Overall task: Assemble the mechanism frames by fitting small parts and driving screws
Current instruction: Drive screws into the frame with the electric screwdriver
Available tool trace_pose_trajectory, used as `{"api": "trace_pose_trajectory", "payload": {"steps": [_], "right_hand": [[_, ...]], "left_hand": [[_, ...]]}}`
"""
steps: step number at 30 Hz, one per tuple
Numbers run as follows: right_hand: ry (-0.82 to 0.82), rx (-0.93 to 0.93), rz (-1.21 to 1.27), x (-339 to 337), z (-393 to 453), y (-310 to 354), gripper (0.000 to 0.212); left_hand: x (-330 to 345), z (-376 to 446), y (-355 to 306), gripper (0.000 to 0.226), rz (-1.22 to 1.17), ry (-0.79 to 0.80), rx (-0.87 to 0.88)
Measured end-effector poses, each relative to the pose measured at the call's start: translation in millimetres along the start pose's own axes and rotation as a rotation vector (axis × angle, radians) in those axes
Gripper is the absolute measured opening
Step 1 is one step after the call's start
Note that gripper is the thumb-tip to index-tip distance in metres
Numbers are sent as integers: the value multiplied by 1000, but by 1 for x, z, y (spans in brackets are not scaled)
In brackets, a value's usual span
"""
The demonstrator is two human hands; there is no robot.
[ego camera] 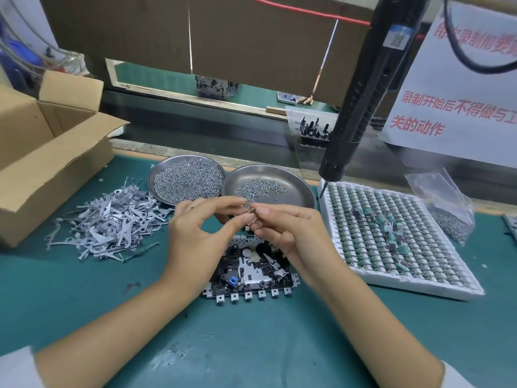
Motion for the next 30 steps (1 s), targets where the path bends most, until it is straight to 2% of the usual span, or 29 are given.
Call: {"api": "trace_pose_trajectory", "payload": {"steps": [7,11,15,17,19,21,23,26,30], "right_hand": [[36,-90,-177,1,-1,5,15],[118,-161,-409,0,1,21,20],[264,-72,-842,-31,8,52,21],[158,-99,-1089,-66,13,73,24],[29,-149,-1323,-99,16,90,18],[-32,-133,-1455,-123,18,90,20],[-24,-93,-1476,-137,19,79,25],[40,-112,-1494,-141,20,62,19],[-59,-205,-1513,-144,17,67,14]], "left_hand": [[0,0,1,21,9,9,-31],[4,1,4,22,16,50,-54],[2,3,11,16,-3,42,-98],[2,4,16,15,-32,38,-151],[3,5,19,14,-56,42,-186],[4,5,20,14,-62,47,-199],[4,5,19,13,-57,52,-207],[5,5,19,11,-54,57,-215],[4,4,17,12,-44,53,-223]]}}
Point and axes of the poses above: each hand's wrist, its own z-axis towards the middle knuckle, its own x-axis out of the palm, y = z × x, the point moved 6 cm from there along z, towards the middle knuckle, and after that the axes turned 15 degrees about -x, right-handed, at the moved point
